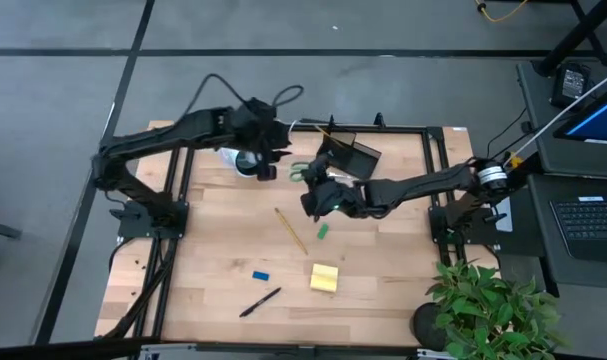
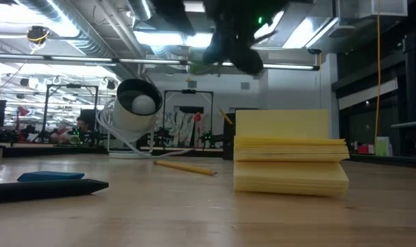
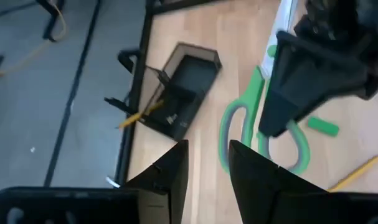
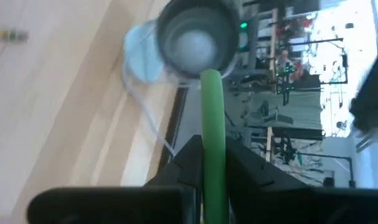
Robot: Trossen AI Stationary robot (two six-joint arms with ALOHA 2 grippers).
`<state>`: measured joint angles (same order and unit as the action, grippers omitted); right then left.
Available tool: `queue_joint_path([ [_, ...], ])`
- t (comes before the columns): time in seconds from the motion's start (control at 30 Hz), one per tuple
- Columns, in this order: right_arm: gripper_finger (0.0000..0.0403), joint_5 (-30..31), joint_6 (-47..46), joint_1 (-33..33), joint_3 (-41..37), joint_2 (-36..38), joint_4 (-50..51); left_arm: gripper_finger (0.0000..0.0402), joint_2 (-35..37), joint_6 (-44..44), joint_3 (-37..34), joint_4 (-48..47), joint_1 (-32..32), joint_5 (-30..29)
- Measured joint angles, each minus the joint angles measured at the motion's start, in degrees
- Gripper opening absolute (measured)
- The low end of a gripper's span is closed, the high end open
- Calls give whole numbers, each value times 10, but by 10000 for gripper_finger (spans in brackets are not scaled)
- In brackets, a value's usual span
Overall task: Pick and place office supplies into organizer
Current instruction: Put the green scissors into the desk organizer
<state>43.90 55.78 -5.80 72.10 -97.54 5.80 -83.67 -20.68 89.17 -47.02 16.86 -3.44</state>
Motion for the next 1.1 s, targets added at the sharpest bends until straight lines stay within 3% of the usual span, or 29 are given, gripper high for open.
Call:
queue_joint_path([
  [0.37,47,-82,-105,9,-34,155,-45,72,37,25,0,8,-9,4],
  [0.6,48,-112,-105,18,-189,249,-255,45,37,16,0,5,-30,2],
  [0.8,48,-160,-104,49,-309,285,-447,21,37,12,0,5,-38,2],
  [1.1,47,-312,-190,147,-390,283,-602,3,43,-12,-32,64,-39,43],
])
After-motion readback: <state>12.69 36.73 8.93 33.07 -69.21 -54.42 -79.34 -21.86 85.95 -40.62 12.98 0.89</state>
